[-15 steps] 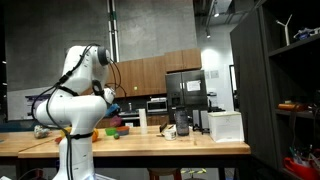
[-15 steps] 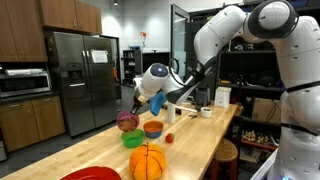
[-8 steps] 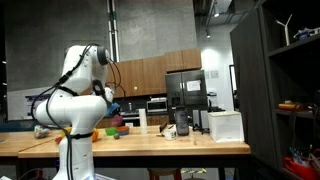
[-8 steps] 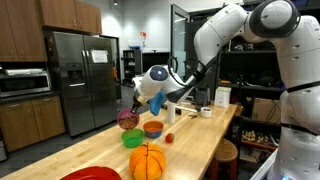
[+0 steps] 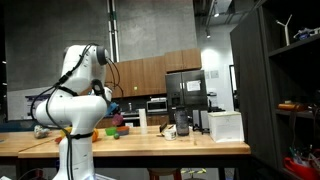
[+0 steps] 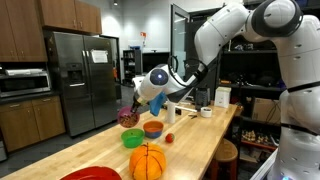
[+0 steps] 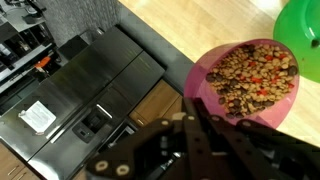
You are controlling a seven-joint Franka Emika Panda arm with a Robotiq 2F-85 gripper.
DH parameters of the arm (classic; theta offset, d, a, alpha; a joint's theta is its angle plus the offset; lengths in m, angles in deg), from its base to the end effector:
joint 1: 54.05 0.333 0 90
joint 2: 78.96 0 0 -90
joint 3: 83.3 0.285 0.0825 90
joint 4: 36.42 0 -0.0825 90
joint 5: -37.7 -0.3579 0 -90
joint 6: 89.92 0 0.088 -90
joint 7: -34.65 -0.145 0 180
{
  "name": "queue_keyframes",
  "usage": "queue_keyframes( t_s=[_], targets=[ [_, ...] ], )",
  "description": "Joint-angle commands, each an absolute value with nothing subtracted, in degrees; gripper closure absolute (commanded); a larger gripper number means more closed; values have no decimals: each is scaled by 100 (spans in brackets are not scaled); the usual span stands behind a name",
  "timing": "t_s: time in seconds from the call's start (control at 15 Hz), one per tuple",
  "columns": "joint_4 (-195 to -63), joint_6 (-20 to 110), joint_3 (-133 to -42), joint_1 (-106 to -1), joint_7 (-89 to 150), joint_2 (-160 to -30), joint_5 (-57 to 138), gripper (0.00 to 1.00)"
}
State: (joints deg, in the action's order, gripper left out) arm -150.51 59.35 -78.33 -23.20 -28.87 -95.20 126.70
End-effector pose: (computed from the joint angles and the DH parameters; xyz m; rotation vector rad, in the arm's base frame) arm 0.4982 0.3597 0.3057 2.2908 0.9735 1.1743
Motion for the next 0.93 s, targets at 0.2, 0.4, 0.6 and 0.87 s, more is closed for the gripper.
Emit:
queue_keyframes(
  t_s=[0.2,0.4,0.6,0.87],
  targets=[
    [-15371,5135,-6973,-2769,-3422,-9199,13212,99],
    [-15493,4871,-6749,-2859,-3533,-9139,13279,99],
    [-15591,4771,-6615,-2944,-3561,-9097,13256,99],
    [-15669,4622,-6523,-2992,-3625,-9054,13291,99]
  ],
)
